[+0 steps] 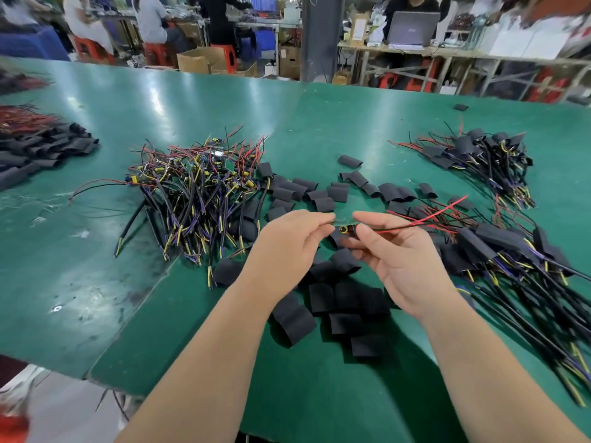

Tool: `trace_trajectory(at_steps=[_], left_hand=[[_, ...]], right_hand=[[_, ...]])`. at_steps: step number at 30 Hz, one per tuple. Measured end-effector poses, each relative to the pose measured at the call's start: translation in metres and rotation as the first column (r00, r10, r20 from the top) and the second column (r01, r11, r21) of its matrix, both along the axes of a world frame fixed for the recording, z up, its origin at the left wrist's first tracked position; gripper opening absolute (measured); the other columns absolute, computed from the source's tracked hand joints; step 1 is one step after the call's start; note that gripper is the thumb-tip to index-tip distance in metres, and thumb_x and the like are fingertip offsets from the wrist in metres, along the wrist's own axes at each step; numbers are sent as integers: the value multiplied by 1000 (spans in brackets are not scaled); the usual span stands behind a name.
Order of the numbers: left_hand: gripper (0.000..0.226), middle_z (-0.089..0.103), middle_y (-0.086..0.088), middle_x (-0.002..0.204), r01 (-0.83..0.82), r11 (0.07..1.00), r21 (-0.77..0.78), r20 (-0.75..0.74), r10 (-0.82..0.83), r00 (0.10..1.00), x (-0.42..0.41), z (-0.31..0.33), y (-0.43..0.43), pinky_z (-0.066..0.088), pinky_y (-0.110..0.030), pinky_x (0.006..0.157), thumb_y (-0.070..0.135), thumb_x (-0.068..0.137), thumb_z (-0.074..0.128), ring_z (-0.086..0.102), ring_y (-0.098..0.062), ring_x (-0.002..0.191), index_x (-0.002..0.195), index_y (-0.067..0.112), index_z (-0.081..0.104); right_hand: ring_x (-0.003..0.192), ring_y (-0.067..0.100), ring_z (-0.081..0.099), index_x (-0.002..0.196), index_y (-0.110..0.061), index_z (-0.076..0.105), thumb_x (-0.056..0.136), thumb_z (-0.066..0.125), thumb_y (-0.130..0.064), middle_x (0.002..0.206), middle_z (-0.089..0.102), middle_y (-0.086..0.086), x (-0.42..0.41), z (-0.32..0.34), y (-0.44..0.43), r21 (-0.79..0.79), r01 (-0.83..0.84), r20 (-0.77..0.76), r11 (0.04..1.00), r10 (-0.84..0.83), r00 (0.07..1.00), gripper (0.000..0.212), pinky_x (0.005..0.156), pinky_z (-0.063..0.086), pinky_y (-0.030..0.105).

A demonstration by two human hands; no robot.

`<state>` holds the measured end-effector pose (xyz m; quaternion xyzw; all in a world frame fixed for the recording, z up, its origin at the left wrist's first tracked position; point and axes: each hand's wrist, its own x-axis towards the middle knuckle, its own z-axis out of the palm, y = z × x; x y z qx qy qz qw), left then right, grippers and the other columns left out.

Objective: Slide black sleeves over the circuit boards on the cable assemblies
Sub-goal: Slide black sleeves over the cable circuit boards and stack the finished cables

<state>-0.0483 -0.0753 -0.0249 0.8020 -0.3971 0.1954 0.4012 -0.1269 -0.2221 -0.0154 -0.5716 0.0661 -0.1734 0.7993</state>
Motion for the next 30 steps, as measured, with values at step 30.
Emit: trace_trajectory(at_steps=[30], left_hand=[[13,72,-2,82,-19,999,40,100,15,995,-3,4,-2,49,-34,71,16,84,66,64,-19,76,90,7,73]], right_hand=[[51,19,64,60,-12,56,95,57,-10,56,63,3,9,2,4,-58,155,-57,986,-158,986,35,49,46,22]])
